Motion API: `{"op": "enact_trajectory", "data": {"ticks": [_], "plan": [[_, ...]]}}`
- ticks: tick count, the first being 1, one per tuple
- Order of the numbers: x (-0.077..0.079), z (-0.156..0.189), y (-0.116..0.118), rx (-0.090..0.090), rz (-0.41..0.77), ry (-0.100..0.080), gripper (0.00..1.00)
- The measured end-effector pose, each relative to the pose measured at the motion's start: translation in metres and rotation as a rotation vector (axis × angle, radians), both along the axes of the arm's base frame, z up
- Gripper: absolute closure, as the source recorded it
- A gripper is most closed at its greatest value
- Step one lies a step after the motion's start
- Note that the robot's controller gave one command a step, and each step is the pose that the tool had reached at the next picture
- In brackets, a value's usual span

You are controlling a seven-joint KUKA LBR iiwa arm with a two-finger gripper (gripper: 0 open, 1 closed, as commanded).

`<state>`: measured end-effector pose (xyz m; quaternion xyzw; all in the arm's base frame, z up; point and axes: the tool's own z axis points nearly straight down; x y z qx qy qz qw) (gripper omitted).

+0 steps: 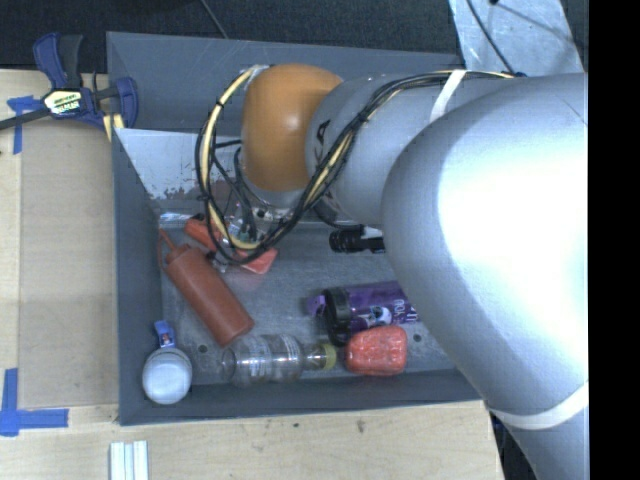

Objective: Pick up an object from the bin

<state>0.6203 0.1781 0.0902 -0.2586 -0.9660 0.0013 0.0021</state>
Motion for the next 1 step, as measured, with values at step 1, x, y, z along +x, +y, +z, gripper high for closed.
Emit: {"op": "enact_trajectory", "data": {"ticks": [1], "plan": [[0.0015,0.0157,0.0002,0.002,-0.002,-0.004,1.00]]}}
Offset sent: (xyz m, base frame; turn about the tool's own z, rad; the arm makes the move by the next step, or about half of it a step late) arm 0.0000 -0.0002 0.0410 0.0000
